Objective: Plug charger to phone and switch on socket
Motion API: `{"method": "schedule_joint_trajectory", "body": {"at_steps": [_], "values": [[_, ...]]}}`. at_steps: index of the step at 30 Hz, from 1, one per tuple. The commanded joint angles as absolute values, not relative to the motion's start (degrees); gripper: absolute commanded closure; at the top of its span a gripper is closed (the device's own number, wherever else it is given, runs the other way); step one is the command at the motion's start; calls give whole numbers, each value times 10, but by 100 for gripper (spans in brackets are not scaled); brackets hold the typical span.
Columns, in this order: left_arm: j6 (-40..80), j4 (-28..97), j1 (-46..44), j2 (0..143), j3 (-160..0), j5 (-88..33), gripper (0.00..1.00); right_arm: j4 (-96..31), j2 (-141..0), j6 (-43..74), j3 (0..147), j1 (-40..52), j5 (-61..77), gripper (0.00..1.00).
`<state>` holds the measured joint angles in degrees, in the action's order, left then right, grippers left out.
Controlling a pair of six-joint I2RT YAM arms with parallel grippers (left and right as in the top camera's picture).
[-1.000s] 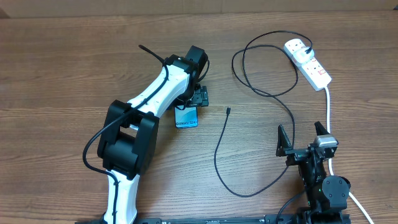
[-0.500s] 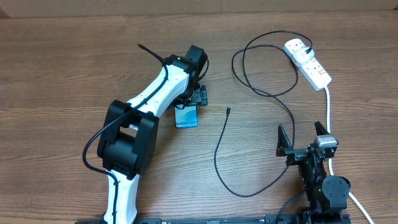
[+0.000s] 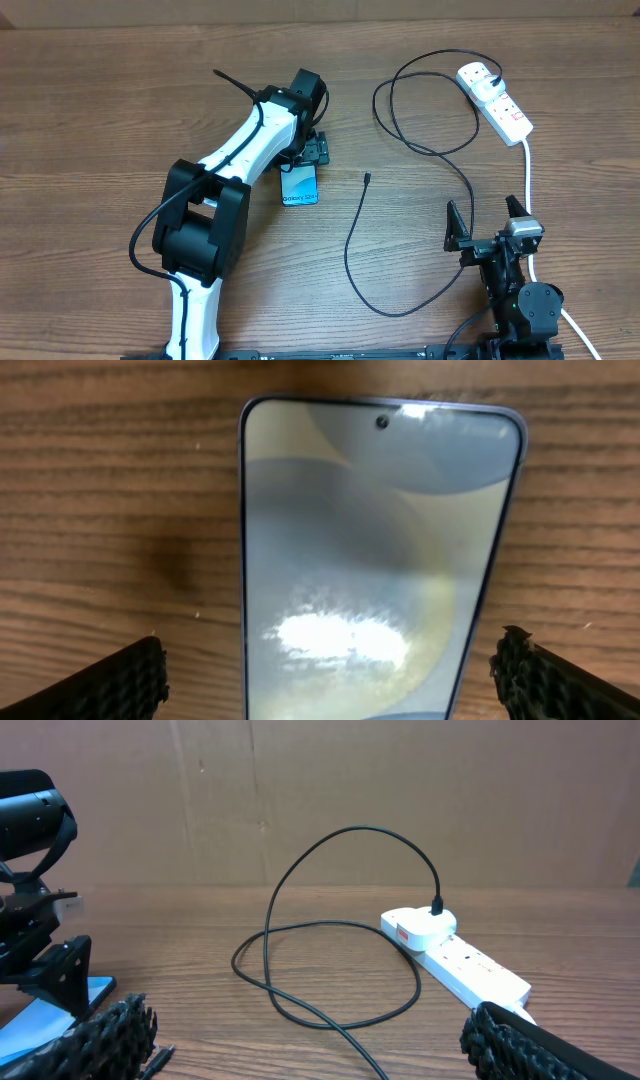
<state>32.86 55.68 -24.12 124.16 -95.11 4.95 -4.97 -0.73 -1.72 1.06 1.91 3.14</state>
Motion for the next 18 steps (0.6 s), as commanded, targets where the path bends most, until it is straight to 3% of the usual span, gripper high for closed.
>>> {"method": "schedule_joint_trajectory", "body": {"at_steps": [1, 18], "values": [[317, 548, -239, 1244, -939, 43, 0, -46, -2, -16, 4, 22, 30, 0], [306, 537, -246, 1279, -938, 25, 0, -46, -2, -16, 4, 22, 30, 0]]}}
